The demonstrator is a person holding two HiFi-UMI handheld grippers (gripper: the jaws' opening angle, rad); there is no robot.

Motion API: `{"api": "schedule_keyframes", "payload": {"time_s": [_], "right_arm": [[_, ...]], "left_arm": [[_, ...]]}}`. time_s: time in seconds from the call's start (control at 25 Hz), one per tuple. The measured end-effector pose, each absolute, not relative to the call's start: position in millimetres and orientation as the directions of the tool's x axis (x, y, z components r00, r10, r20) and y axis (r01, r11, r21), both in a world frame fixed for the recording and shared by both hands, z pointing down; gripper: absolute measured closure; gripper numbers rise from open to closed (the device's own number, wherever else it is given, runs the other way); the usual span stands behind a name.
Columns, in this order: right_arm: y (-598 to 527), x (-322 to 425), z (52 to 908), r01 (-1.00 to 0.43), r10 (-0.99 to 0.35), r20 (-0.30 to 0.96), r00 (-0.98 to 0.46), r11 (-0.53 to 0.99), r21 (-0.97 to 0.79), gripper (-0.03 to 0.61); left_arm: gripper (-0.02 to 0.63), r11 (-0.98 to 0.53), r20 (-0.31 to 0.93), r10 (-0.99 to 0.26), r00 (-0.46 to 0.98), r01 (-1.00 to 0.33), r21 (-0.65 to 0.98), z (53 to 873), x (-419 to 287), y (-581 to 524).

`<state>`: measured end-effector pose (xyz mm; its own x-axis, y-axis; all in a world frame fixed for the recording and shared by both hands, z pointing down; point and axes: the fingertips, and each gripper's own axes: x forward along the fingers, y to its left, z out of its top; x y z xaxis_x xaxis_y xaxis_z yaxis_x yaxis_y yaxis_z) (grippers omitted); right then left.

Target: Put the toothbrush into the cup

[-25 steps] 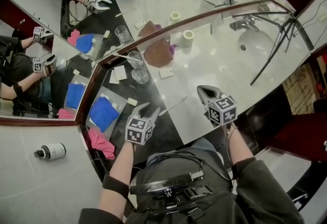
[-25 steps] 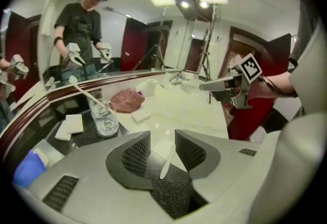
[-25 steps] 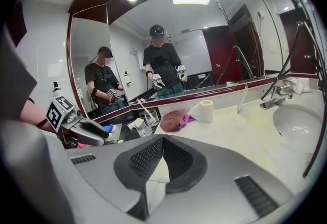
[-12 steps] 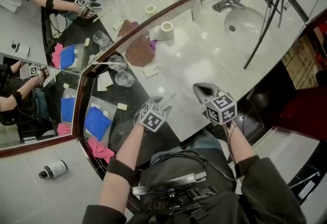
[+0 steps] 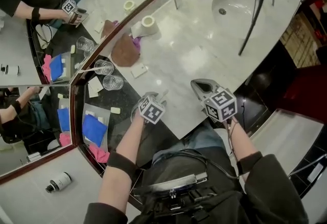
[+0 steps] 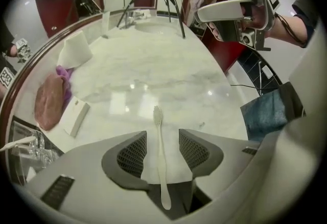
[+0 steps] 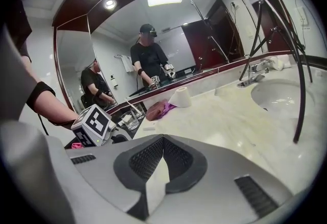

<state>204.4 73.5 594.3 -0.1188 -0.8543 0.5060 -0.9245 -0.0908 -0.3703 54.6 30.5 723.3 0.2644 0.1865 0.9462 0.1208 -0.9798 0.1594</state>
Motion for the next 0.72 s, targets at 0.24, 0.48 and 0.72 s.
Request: {"api": "schedule_keyframes", "payload": {"time_s": [0.24,0.48,0.72], "right_arm": [[81,210,599,-0.916,-0.853,0.509,-0.116,-0.106,-0.386,0.558],[86,218,601,-0.914,-0.851,0.514,-0.111,-0.115,-0.388,0.558],[84,216,599,-0.913,-0.849,0.514,-0.124,-0.106,-0.395,0.558]], "left_arm": [[0.455,-0.979,0.968,0.168,0.186,0.143,0.142,738,52,30],[0.466,-0.976,0.970,0.185,0.159,0.148,0.161,739,54,31],[0.525,-0.969,0.970,0.198,0.137,0.174,0.174,739,55,32]]}}
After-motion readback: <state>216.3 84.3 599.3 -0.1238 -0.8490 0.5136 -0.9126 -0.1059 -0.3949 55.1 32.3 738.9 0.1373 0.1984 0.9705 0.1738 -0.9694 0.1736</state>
